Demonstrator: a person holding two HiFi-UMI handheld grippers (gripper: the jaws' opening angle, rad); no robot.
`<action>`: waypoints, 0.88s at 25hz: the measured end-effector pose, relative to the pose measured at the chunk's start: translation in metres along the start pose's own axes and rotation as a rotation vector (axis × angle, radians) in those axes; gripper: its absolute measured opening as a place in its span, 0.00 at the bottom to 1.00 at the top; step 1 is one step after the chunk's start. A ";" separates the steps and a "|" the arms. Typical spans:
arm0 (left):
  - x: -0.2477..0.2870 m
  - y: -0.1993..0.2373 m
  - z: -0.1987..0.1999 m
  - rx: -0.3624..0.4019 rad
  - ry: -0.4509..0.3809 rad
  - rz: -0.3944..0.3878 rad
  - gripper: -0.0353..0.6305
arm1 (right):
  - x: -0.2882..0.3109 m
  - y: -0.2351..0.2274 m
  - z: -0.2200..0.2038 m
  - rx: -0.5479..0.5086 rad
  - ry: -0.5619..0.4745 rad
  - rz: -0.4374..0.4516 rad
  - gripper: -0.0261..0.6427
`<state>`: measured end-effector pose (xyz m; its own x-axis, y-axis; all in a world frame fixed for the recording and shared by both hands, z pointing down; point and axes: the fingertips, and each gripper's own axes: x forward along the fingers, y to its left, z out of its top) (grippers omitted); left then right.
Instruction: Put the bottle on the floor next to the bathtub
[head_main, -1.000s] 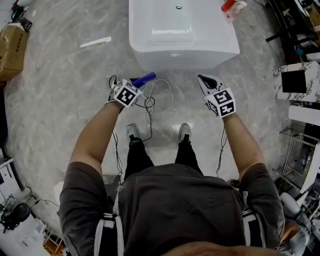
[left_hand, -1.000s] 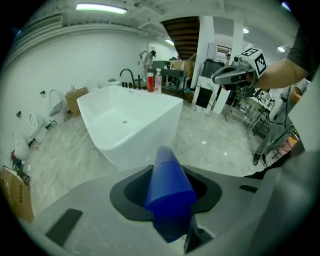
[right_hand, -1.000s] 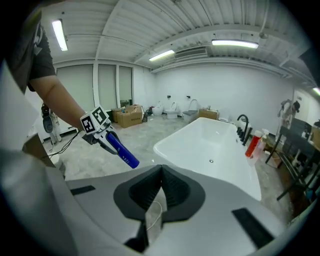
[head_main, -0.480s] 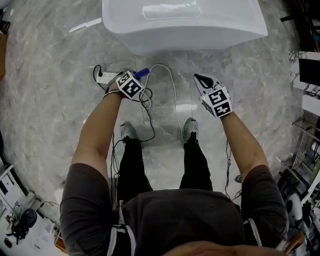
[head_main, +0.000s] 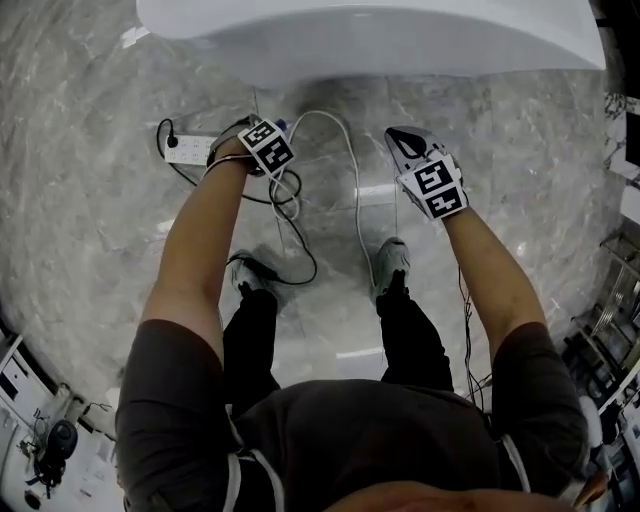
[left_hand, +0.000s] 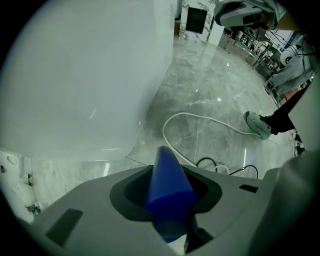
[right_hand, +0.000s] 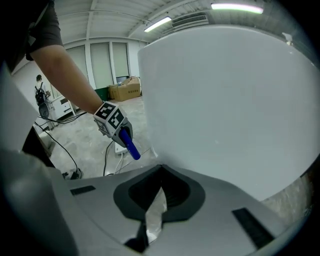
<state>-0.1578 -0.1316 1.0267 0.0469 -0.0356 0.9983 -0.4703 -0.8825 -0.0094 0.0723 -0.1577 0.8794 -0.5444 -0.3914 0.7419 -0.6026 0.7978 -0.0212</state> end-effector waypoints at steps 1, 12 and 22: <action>0.010 -0.001 -0.001 0.008 0.012 -0.010 0.26 | 0.007 0.000 -0.003 -0.001 0.004 0.005 0.03; 0.071 0.003 -0.001 0.126 0.116 -0.021 0.26 | 0.037 -0.002 -0.016 0.014 0.011 0.031 0.03; 0.091 -0.007 0.007 0.144 0.085 0.015 0.27 | 0.026 -0.001 -0.038 0.030 0.025 0.030 0.03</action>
<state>-0.1440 -0.1322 1.1172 -0.0364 -0.0149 0.9992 -0.3392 -0.9404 -0.0263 0.0805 -0.1517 0.9242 -0.5479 -0.3553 0.7574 -0.6037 0.7947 -0.0639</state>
